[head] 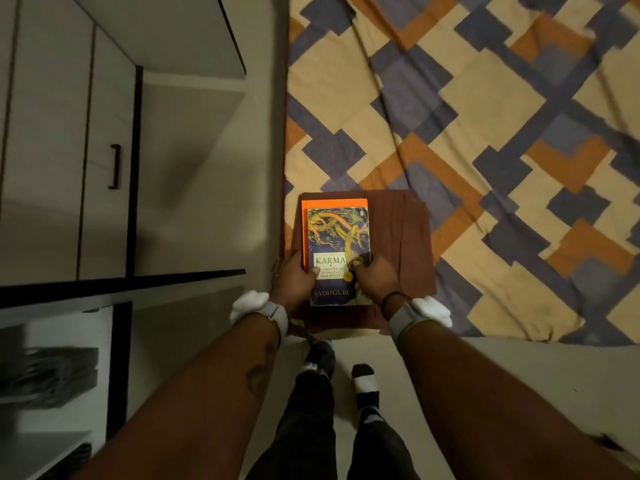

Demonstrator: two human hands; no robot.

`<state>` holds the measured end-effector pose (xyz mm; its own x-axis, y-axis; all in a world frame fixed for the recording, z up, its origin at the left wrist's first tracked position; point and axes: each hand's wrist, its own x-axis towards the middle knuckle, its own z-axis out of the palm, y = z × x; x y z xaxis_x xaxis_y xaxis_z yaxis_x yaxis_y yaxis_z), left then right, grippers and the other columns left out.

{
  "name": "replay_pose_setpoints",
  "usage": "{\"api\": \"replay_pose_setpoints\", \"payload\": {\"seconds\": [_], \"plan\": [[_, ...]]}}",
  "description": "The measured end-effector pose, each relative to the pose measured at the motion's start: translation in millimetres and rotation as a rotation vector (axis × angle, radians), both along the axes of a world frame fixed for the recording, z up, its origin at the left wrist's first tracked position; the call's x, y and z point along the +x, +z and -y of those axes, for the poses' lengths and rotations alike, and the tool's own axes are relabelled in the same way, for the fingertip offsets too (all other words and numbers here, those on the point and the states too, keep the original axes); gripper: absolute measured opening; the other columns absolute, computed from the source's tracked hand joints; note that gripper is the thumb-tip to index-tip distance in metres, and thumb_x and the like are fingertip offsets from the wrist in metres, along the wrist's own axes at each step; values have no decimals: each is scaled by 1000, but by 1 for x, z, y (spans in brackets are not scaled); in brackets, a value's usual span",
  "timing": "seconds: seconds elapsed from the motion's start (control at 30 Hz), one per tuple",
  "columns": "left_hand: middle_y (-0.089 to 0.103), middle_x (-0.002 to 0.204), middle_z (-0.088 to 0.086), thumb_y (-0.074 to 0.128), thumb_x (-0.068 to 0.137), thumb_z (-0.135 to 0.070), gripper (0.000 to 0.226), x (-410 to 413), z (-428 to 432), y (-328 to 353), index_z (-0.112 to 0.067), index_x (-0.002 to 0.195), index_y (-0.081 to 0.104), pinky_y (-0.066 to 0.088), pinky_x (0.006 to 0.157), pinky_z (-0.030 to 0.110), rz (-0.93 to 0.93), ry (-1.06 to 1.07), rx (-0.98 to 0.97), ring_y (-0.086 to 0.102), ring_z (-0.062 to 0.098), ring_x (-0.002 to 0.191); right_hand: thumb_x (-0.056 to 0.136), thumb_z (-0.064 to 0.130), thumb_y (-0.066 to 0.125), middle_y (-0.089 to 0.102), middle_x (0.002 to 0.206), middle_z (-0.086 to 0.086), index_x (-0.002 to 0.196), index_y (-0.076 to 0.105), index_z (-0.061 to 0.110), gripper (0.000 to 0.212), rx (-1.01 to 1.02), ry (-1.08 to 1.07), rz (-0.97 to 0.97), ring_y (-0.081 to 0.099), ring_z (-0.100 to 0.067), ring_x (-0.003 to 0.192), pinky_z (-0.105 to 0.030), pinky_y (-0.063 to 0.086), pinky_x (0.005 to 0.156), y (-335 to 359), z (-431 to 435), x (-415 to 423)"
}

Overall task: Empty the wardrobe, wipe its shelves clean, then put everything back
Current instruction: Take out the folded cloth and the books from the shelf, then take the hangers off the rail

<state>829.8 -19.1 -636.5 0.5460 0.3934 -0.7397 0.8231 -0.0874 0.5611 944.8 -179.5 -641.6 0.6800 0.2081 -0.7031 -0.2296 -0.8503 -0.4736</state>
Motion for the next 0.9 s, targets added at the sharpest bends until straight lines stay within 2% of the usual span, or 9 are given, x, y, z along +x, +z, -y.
{"api": "replay_pose_setpoints", "payload": {"seconds": [0.07, 0.17, 0.23, 0.33, 0.43, 0.5, 0.63, 0.8, 0.9], "plan": [[66, 131, 2, 62, 88, -39, 53, -3, 0, 2, -26, 138, 54, 51, 102, 47, -19, 72, 10, 63, 27, 115, 91, 28, 65, 72, 108, -16, 109, 69, 8, 27, 9, 29, 33, 65, -39, 104, -38, 52, 84, 16, 5, -6], [73, 111, 8, 65, 90, -29, 29, -16, 12, 30, -13, 113, 68, 56, 93, 45, -35, 127, 37, 69, 29, 101, 93, 16, 62, 67, 119, -22, 118, 64, 1, 30, 51, 105, 71, 59, -42, 111, -36, 45, 86, 55, 20, -27], [72, 99, 11, 63, 92, -19, 14, -32, 25, 65, -8, 96, 69, 58, 88, 45, -30, 106, 54, 69, 30, 91, 94, 15, 58, 64, 119, -25, 117, 61, -2, 29, 61, 165, 92, 57, -44, 112, -39, 44, 88, 79, 32, -45], [70, 101, 17, 61, 93, -9, 12, -64, 50, 120, -13, 82, 64, 54, 91, 43, 45, 87, 101, 66, 31, 94, 91, 17, 59, 67, 115, -22, 114, 61, 1, 28, 109, 246, 121, 60, -42, 109, -38, 47, 86, 118, 50, -74], [66, 88, 14, 61, 93, -6, 14, -117, 78, 176, -12, 81, 66, 46, 80, 30, 87, 117, 168, 60, 22, 84, 90, 22, 62, 68, 116, -22, 117, 63, 2, 33, 190, 369, 176, 62, -40, 111, -38, 48, 87, 164, 61, -114], [66, 80, 8, 61, 91, -7, 18, -158, 95, 199, -9, 75, 70, 43, 74, 31, 93, 171, 219, 58, 17, 77, 93, 19, 63, 69, 114, -22, 113, 67, 1, 27, 209, 488, 170, 62, -39, 111, -35, 47, 84, 191, 62, -146], [68, 95, 8, 56, 95, -14, 19, -235, 112, 231, -10, 81, 69, 34, 72, 24, 61, 221, 272, 59, 22, 89, 89, 20, 59, 73, 108, -16, 103, 71, 7, 23, 299, 675, 171, 66, -32, 104, -27, 44, 76, 227, 51, -202], [69, 109, 13, 55, 100, -19, 22, -353, 119, 262, -5, 99, 72, 43, 84, 25, 48, 493, 323, 63, 28, 104, 96, 22, 60, 66, 128, -15, 128, 63, 5, 36, 364, 982, 176, 59, -29, 122, -29, 43, 102, 269, 8, -296], [70, 109, 7, 56, 100, -23, 22, -430, 116, 292, -7, 101, 71, 44, 84, 24, 90, 716, 407, 64, 24, 105, 97, 26, 59, 64, 132, -9, 129, 64, 10, 36, 457, 1159, 178, 58, -26, 122, -29, 43, 103, 303, -30, -371]]}}
